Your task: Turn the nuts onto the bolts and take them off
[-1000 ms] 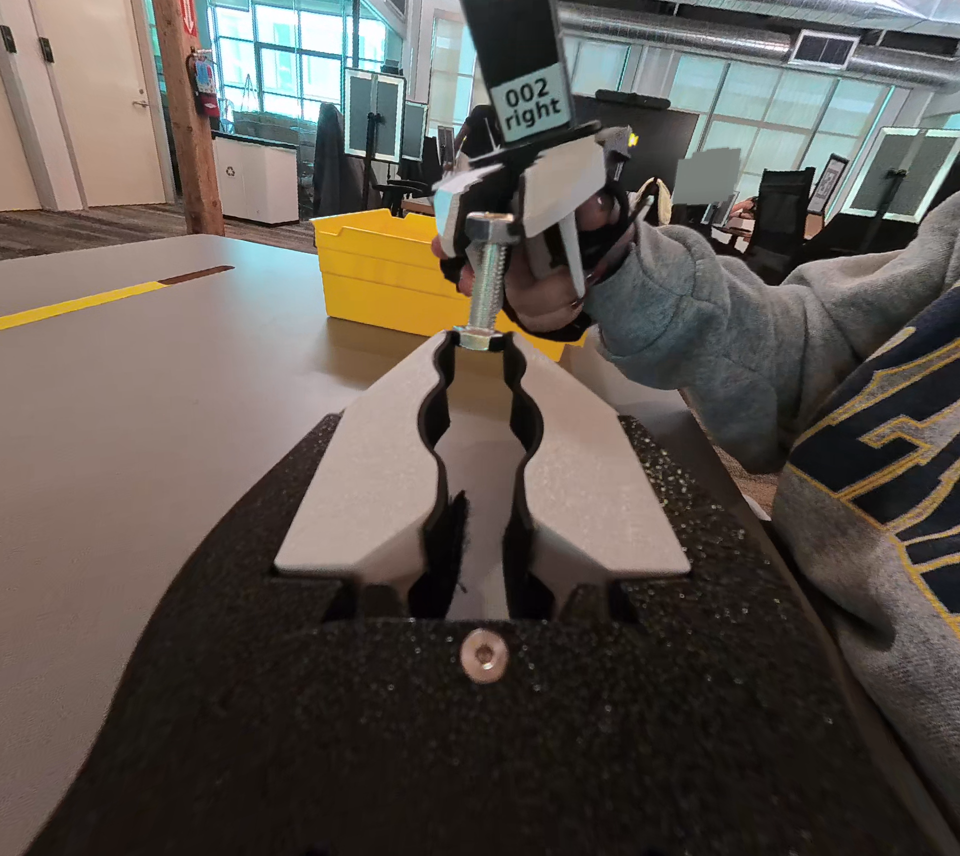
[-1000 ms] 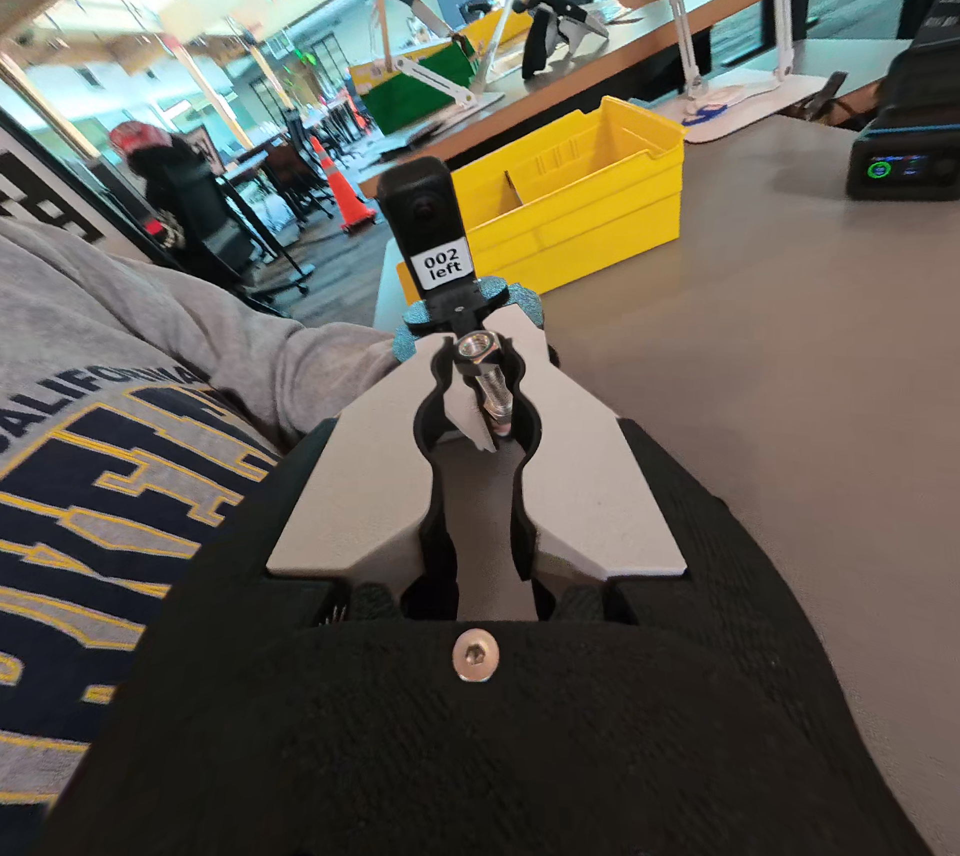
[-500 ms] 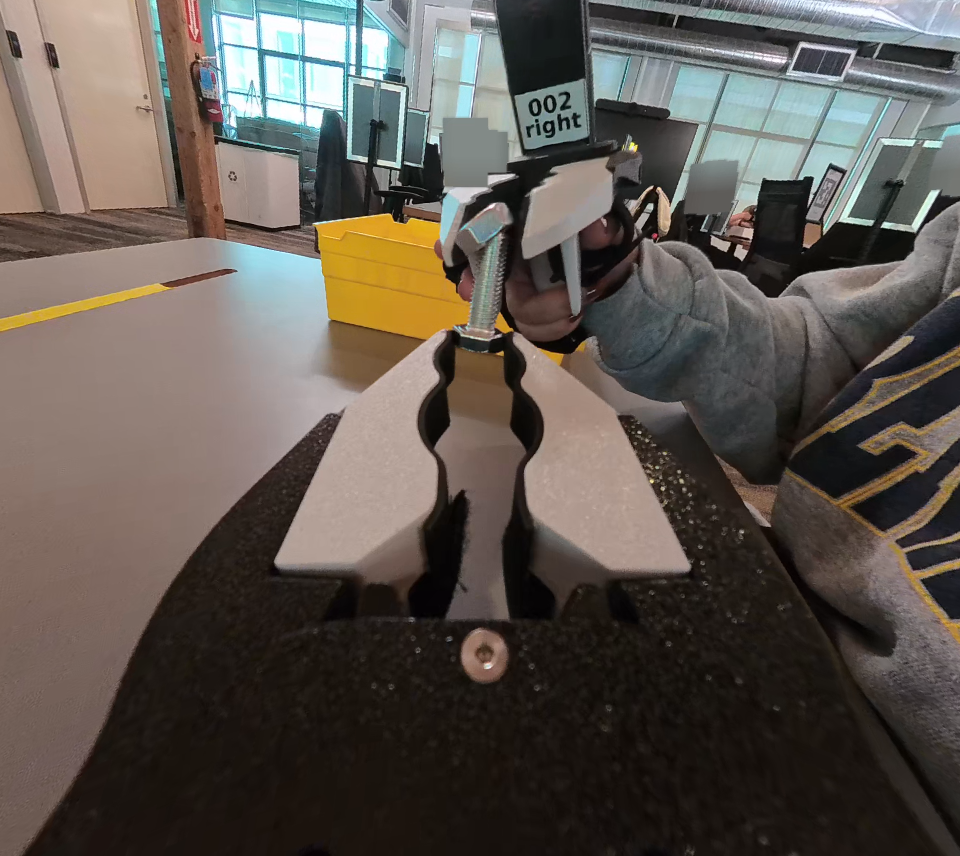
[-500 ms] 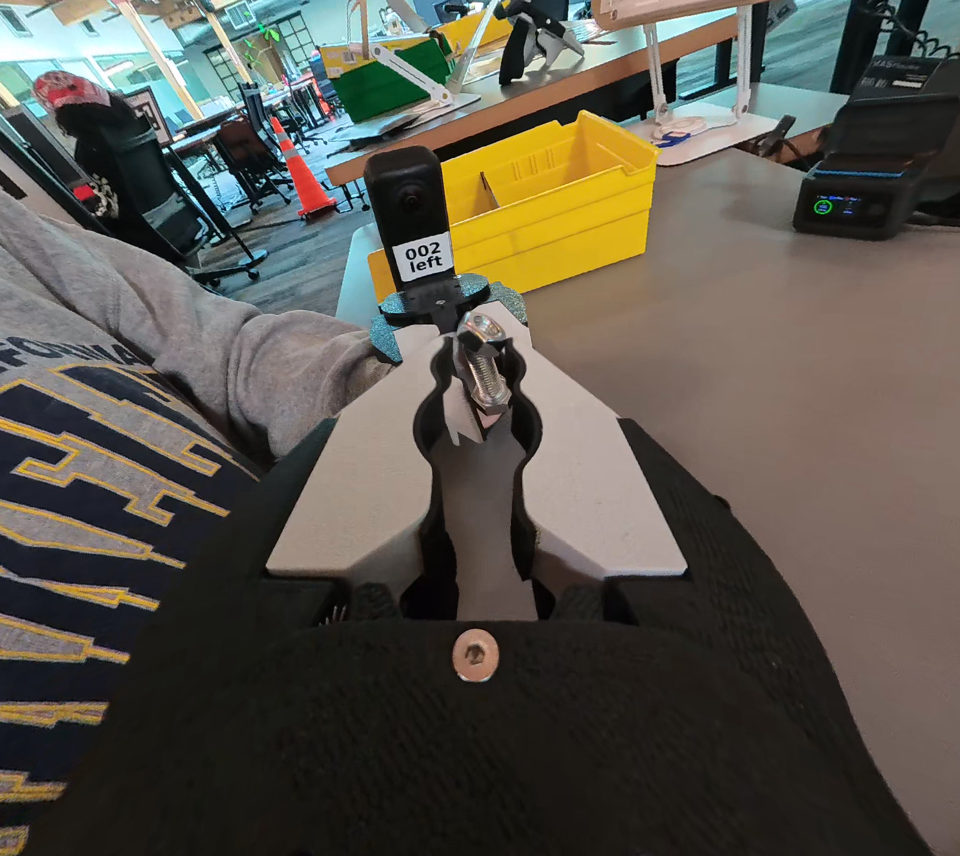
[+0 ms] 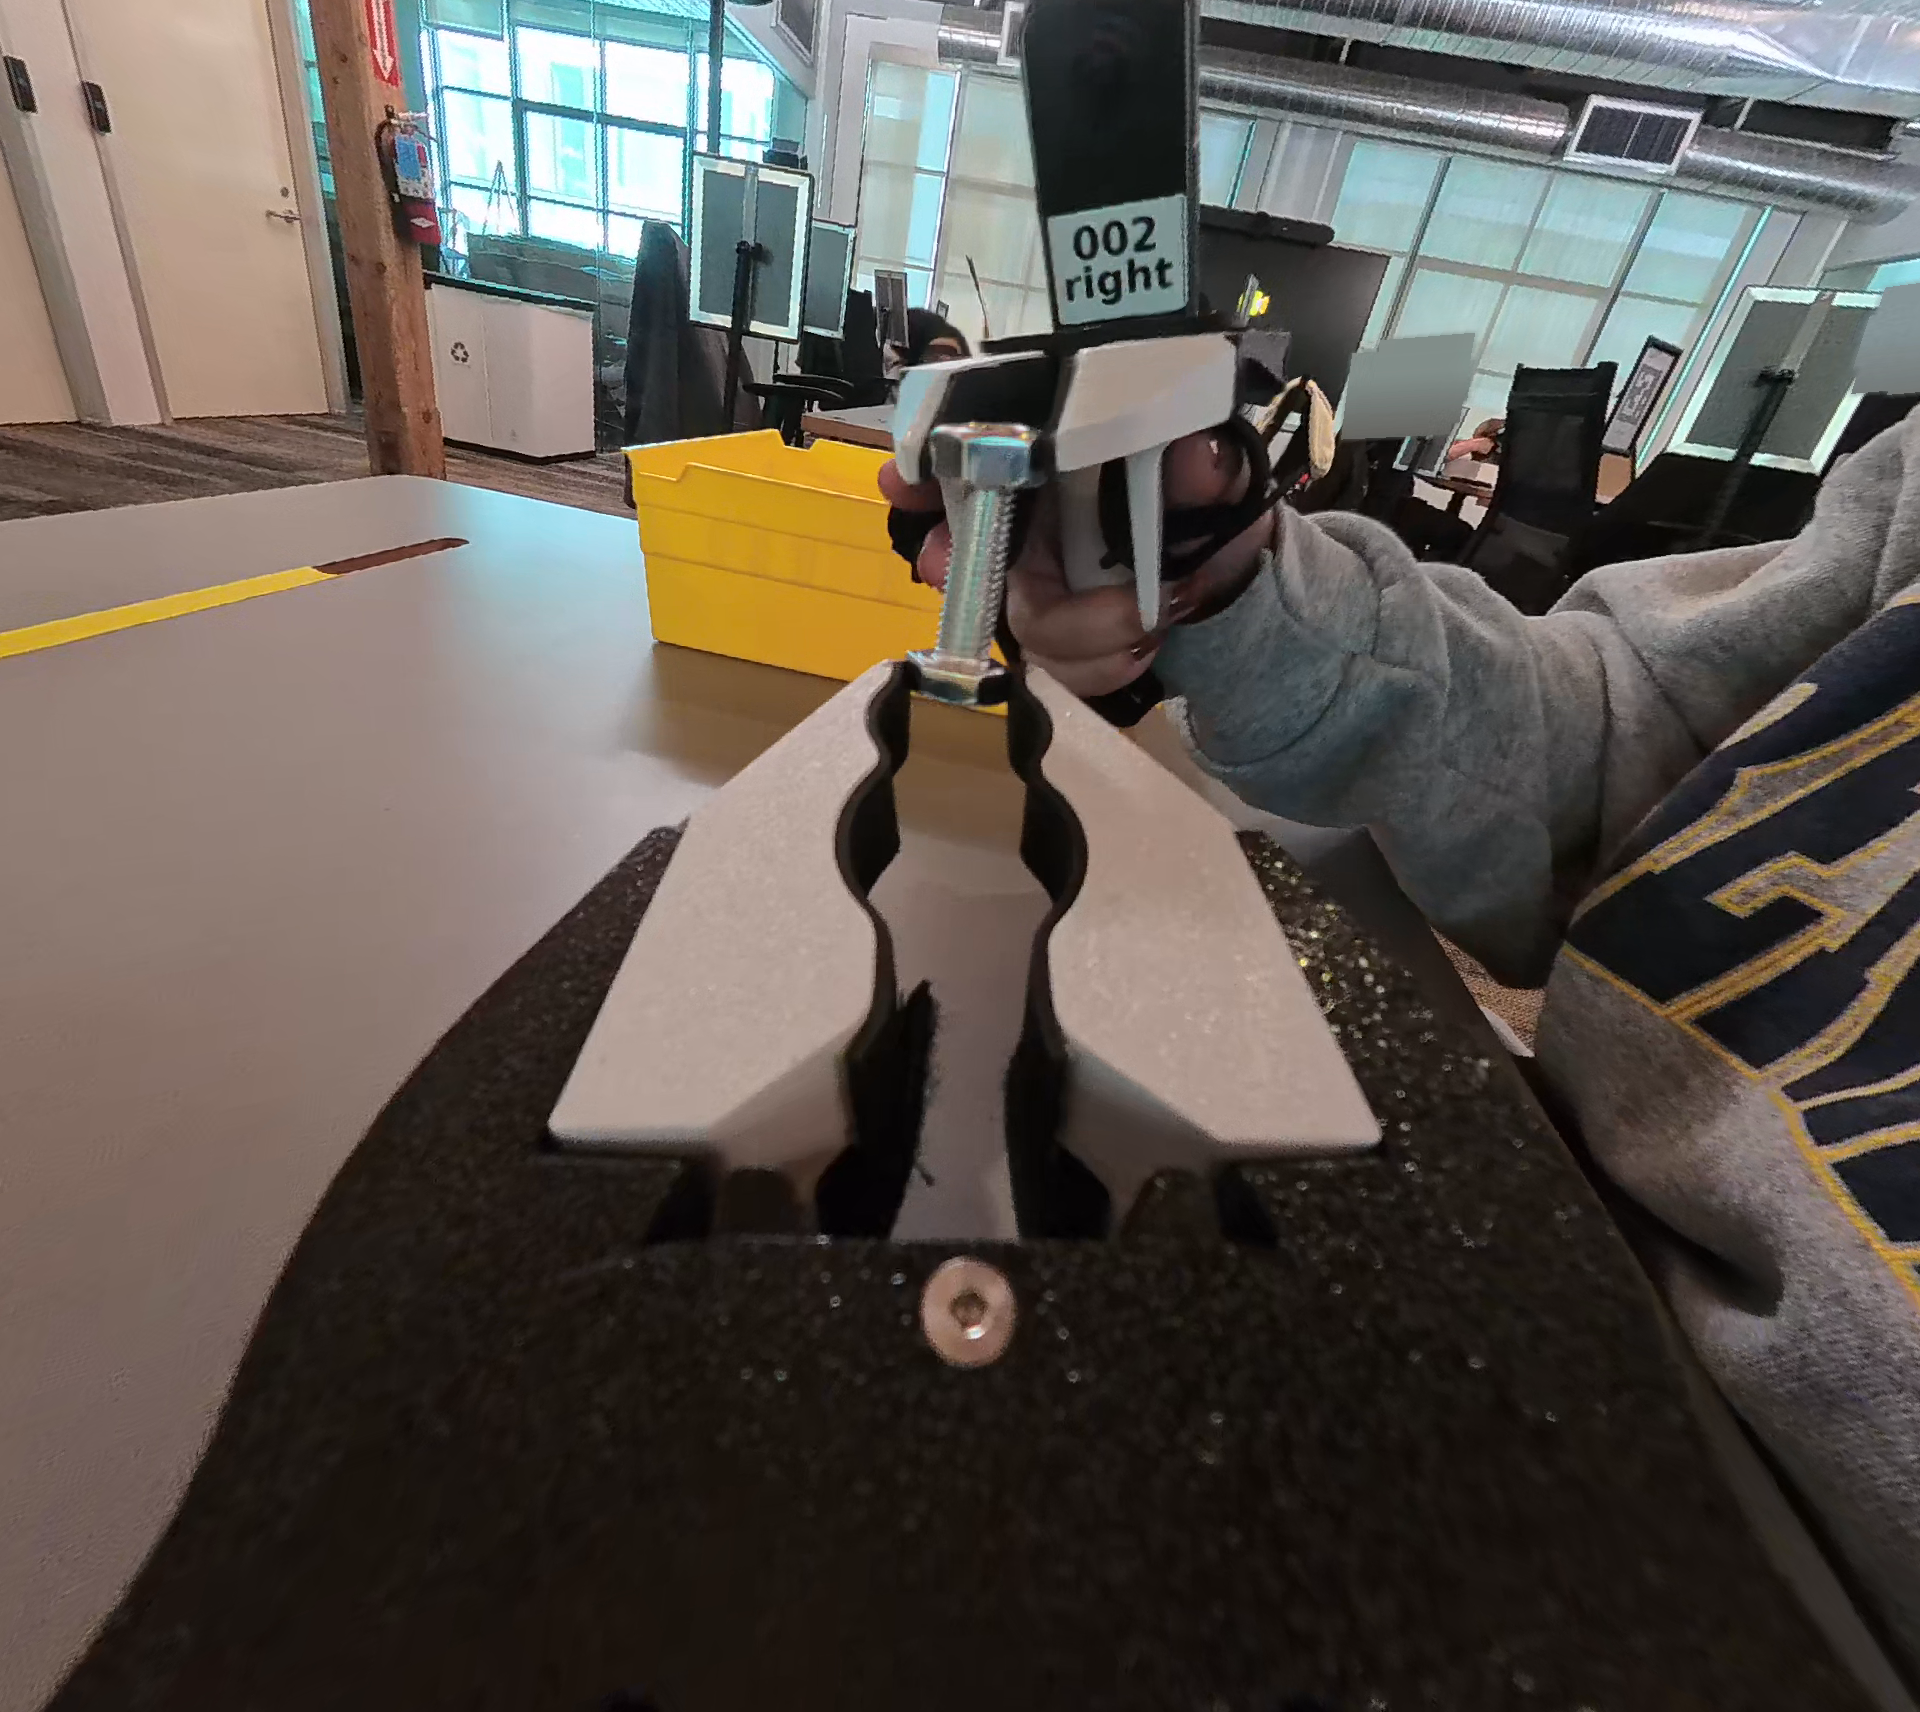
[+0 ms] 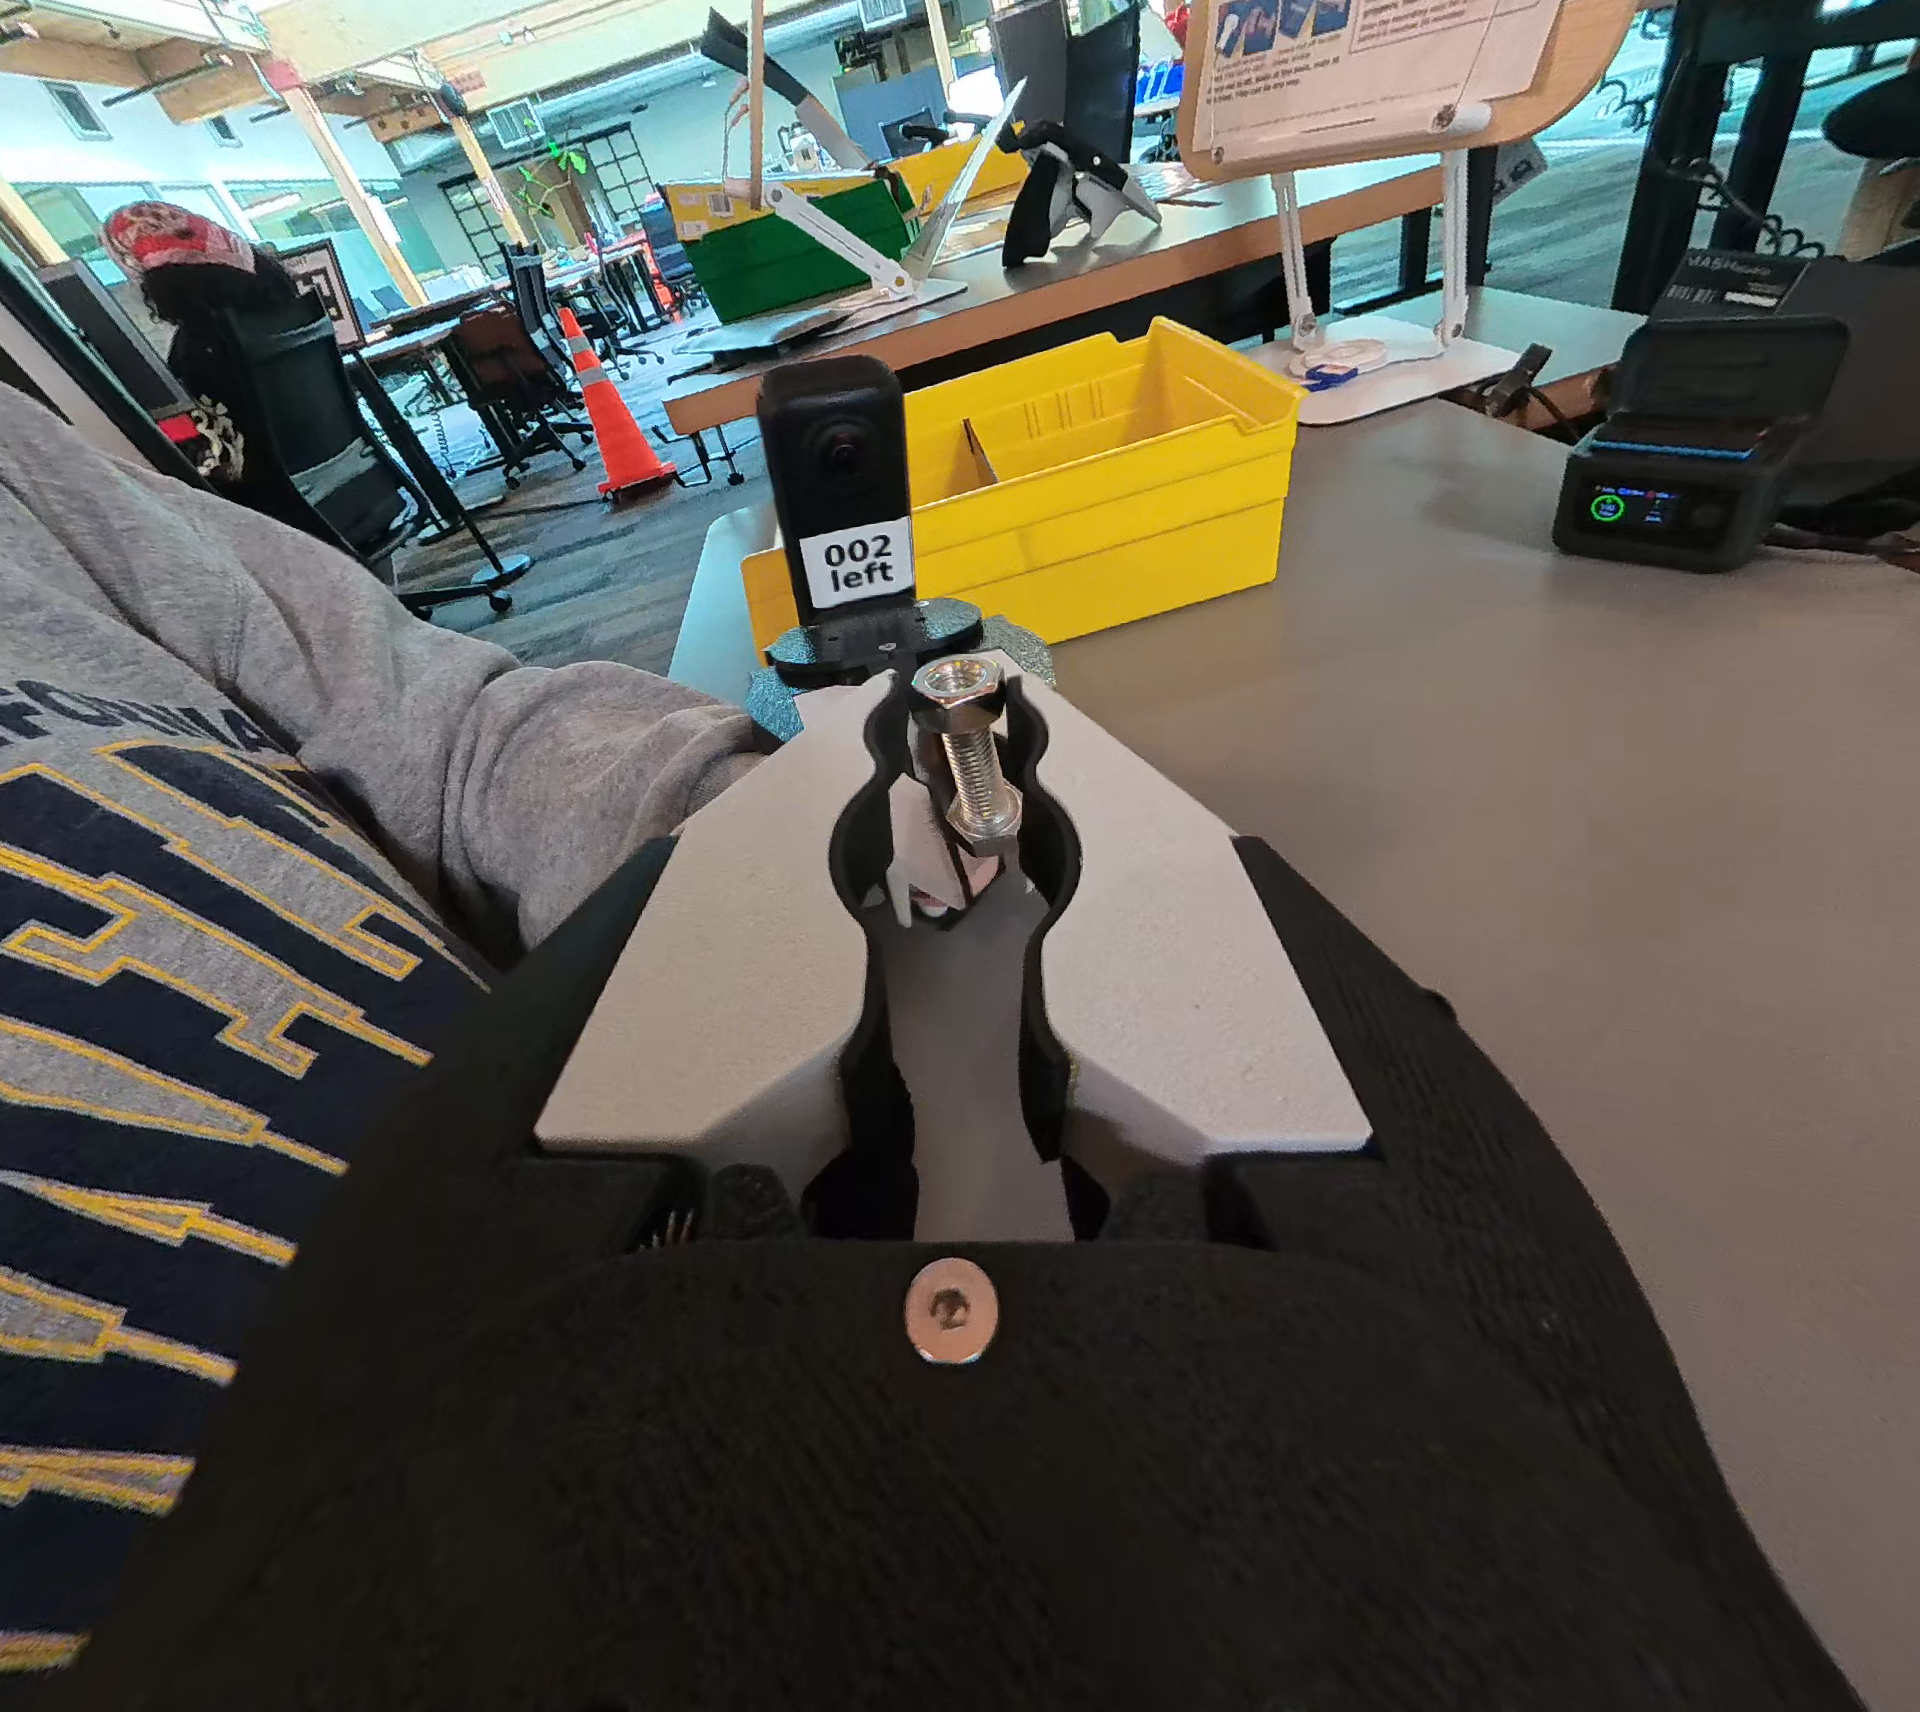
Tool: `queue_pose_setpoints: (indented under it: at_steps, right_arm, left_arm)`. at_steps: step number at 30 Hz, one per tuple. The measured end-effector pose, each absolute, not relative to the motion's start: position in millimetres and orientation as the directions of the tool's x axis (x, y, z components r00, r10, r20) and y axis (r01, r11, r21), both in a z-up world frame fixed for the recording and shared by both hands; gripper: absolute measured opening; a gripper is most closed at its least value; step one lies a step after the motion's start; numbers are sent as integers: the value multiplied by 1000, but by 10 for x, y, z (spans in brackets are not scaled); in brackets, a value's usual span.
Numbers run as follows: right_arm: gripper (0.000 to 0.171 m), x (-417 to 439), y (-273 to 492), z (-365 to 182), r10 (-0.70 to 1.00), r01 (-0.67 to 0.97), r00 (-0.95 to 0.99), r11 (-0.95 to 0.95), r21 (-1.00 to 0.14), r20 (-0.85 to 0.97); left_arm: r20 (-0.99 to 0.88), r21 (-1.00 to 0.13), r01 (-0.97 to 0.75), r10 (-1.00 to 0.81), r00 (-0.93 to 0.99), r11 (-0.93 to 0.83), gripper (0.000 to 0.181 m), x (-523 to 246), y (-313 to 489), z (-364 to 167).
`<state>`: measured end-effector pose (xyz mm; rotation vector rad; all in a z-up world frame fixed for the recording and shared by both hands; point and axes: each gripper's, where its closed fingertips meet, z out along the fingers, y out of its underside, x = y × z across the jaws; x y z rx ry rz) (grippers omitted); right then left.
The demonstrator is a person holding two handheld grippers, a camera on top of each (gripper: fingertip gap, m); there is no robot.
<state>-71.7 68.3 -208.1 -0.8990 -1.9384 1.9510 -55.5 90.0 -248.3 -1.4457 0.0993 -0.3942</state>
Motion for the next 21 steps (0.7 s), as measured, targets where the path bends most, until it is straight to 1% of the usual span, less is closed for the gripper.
queue_pose_setpoints:
  at_steps: [8,12,16,21]
  right_arm:
    - [17,-673,626,-2007,551,140,-811,-142,-980,-196]
    - [16,-683,615,-2004,559,124,-806,-165,-978,-197]
    - [16,-732,633,-2017,649,79,-747,-128,-989,-144]
    - [16,-832,678,-2052,809,55,-571,-134,-989,-141]
  left_arm:
    - [209,-955,276,-416,885,107,16,-485,838,-2395]
    - [208,-956,274,-415,886,107,16,-485,838,-2396]
    - [205,-959,261,-366,908,110,16,-538,855,-2409]
    - [187,-970,219,-258,948,101,16,-645,884,-2451]
